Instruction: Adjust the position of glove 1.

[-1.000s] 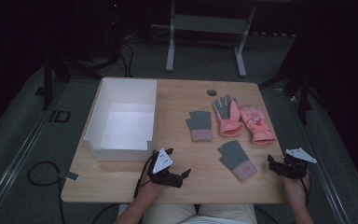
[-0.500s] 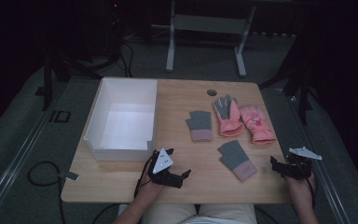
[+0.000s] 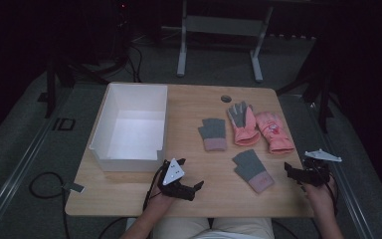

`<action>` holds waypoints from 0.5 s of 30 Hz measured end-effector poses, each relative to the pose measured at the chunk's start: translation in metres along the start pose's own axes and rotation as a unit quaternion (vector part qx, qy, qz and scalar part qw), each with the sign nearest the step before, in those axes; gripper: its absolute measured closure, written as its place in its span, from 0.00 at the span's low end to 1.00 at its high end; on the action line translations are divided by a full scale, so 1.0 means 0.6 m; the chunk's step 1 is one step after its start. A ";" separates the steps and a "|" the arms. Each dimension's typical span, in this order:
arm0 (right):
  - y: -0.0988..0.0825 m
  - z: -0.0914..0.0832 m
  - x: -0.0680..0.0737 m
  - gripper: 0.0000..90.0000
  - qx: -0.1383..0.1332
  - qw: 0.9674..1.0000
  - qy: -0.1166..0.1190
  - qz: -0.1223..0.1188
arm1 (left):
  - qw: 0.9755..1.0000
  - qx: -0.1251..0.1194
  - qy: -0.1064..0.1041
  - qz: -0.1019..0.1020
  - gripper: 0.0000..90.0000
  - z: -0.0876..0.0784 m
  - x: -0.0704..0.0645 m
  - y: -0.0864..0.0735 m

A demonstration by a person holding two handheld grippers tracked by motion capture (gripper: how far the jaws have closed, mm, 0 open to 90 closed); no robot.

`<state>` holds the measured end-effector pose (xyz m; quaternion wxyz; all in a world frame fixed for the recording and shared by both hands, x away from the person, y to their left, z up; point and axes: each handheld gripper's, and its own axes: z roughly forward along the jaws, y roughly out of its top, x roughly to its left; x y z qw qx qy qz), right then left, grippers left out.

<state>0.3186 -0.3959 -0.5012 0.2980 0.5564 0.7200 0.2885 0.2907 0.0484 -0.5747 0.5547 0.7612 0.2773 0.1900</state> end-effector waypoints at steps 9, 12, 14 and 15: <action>0.037 -0.004 -0.001 0.15 0.006 0.999 0.036 0.026 | 1.000 0.002 -0.002 0.001 0.00 0.000 0.000 0.000; 0.049 -0.003 0.006 0.13 0.005 0.999 0.040 0.018 | 1.000 0.002 -0.002 0.001 0.00 0.000 0.000 0.000; 0.057 0.000 0.012 0.13 0.007 0.999 0.038 0.016 | 1.000 0.003 -0.003 0.001 0.00 0.001 0.000 0.000; 0.060 0.001 0.014 0.13 0.007 0.999 0.041 0.016 | 1.000 0.003 -0.002 0.002 0.00 0.001 0.000 0.000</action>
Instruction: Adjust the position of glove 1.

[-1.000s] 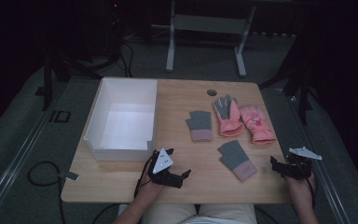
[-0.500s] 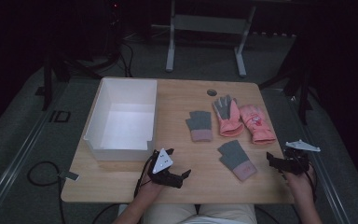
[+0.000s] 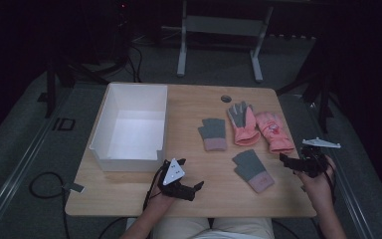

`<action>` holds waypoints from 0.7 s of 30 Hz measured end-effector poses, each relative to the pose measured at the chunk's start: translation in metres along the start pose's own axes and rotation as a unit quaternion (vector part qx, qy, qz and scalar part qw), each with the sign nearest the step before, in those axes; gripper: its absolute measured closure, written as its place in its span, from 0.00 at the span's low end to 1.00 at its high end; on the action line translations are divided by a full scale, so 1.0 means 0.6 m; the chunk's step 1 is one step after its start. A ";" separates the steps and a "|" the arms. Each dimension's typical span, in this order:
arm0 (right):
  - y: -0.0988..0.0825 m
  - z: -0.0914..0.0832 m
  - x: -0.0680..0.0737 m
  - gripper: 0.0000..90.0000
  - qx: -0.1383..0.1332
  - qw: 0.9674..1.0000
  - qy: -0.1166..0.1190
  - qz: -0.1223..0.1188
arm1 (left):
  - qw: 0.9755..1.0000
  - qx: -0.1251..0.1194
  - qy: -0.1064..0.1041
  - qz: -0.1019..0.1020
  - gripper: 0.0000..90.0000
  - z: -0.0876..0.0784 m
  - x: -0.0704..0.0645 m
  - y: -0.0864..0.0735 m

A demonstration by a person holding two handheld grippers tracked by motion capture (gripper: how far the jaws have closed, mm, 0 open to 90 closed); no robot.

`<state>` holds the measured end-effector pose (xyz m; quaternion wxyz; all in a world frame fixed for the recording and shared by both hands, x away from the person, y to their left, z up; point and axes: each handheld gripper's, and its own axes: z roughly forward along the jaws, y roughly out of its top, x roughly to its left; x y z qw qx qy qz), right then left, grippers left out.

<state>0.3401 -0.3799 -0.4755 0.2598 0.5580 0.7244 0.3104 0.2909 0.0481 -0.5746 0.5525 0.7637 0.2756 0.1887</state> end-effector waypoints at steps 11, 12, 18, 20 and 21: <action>0.051 0.003 0.020 0.20 -0.018 0.999 0.013 -0.029 | 1.000 -0.002 -0.001 -0.002 0.00 0.000 0.001 0.000; 0.055 0.004 0.022 0.20 -0.020 0.999 0.015 -0.030 | 1.000 -0.002 -0.001 -0.002 0.00 0.000 0.001 0.000; 0.074 0.009 0.036 0.26 -0.024 0.998 0.028 -0.045 | 1.000 -0.002 -0.001 -0.003 0.00 0.000 0.001 0.000; 0.082 0.013 0.045 0.30 -0.027 0.998 0.033 -0.053 | 1.000 -0.004 -0.002 -0.003 0.00 -0.001 0.001 -0.001; 0.087 0.016 0.050 0.32 -0.026 0.997 0.041 -0.056 | 1.000 -0.004 -0.002 -0.003 0.00 -0.001 0.001 -0.001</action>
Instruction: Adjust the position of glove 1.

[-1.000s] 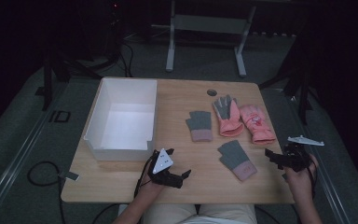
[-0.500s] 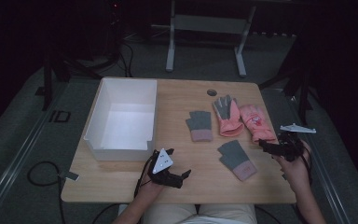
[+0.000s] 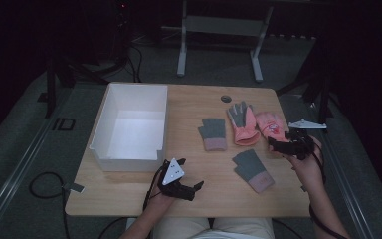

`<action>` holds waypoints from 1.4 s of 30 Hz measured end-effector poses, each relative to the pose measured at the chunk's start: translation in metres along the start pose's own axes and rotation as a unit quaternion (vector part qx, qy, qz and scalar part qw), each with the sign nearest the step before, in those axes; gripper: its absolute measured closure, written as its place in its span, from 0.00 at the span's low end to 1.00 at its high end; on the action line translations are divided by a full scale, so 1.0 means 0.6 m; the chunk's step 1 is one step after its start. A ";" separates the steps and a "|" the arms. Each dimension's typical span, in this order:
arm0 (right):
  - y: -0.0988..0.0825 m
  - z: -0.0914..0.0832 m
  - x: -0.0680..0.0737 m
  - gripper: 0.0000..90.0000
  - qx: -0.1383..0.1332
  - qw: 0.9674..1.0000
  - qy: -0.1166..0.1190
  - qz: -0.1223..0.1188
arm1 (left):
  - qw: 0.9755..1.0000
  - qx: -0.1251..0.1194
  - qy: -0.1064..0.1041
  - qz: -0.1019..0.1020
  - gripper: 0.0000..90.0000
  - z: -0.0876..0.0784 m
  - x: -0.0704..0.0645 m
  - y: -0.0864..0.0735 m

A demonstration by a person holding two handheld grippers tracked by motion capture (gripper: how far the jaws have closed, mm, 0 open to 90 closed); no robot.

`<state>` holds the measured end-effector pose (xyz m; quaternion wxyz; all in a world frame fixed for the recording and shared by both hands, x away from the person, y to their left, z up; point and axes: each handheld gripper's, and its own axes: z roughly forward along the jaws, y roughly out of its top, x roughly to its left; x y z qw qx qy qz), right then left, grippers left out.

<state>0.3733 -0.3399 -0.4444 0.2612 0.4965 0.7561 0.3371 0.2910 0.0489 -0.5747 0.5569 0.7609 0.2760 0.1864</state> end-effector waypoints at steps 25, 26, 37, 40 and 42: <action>0.070 0.075 0.075 0.51 0.003 0.997 0.063 -0.035 | 1.000 -0.001 -0.005 0.003 0.00 -0.001 0.000 0.000; 0.072 0.080 0.077 0.51 0.003 0.997 0.065 -0.037 | 1.000 -0.001 -0.005 0.003 0.00 -0.001 0.000 0.000; 0.089 0.140 0.120 0.60 0.021 0.994 0.094 -0.056 | 1.000 -0.001 -0.006 0.005 0.00 0.000 -0.001 0.000; 0.092 0.159 0.134 0.62 0.029 0.993 0.102 -0.061 | 1.000 -0.001 -0.006 0.006 0.00 0.000 -0.001 0.000; 0.094 0.171 0.144 0.63 0.033 0.992 0.104 -0.065 | 1.000 0.000 -0.007 0.006 0.00 0.000 -0.001 0.000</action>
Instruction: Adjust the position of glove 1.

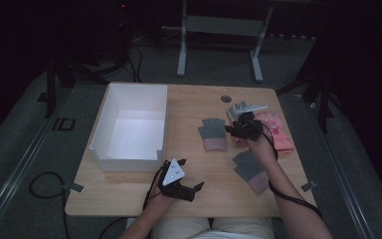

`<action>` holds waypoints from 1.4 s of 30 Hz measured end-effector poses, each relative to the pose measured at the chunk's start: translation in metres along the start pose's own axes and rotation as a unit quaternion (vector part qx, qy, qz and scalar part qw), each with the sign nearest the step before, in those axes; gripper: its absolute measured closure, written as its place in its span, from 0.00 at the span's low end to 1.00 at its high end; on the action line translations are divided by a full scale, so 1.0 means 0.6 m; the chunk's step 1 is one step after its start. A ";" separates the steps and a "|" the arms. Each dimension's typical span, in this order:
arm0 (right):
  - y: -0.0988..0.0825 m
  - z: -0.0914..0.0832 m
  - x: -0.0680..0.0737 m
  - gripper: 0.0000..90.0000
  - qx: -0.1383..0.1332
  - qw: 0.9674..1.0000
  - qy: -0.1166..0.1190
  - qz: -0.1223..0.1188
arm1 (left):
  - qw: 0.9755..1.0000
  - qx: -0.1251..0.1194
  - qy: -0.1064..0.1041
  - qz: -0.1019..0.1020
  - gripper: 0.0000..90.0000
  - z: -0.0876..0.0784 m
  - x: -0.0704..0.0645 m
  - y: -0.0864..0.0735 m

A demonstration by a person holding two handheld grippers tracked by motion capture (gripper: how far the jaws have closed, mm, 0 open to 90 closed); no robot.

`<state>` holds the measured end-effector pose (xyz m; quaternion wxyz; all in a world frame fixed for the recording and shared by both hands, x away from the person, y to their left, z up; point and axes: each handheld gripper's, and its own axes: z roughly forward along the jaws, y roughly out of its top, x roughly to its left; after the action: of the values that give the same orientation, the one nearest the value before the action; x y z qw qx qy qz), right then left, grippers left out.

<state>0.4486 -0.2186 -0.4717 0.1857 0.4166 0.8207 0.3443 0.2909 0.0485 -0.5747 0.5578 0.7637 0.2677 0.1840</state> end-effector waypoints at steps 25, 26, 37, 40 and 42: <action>0.029 0.146 0.011 0.67 0.059 0.998 -0.014 -0.015 | 1.000 -0.002 -0.008 0.004 0.00 -0.001 -0.001 0.000; 0.029 0.150 0.010 0.67 0.062 0.998 -0.014 -0.013 | 1.000 -0.001 -0.008 0.004 0.00 -0.001 -0.001 0.000; 0.022 0.189 0.002 0.71 0.079 0.997 -0.023 -0.012 | 1.000 -0.001 -0.008 0.004 0.00 -0.001 -0.001 0.000; 0.019 0.193 0.002 0.74 0.078 0.997 -0.021 -0.005 | 1.000 -0.001 -0.007 0.005 0.00 -0.001 -0.001 0.000; 0.019 0.195 0.006 0.79 0.077 0.997 -0.028 -0.009 | 1.000 -0.001 -0.007 0.006 0.00 -0.001 -0.002 -0.001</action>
<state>0.5222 -0.1629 -0.5449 0.1795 0.4319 0.8427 0.2666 0.2895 0.0487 -0.5748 0.5597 0.7658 0.2590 0.1821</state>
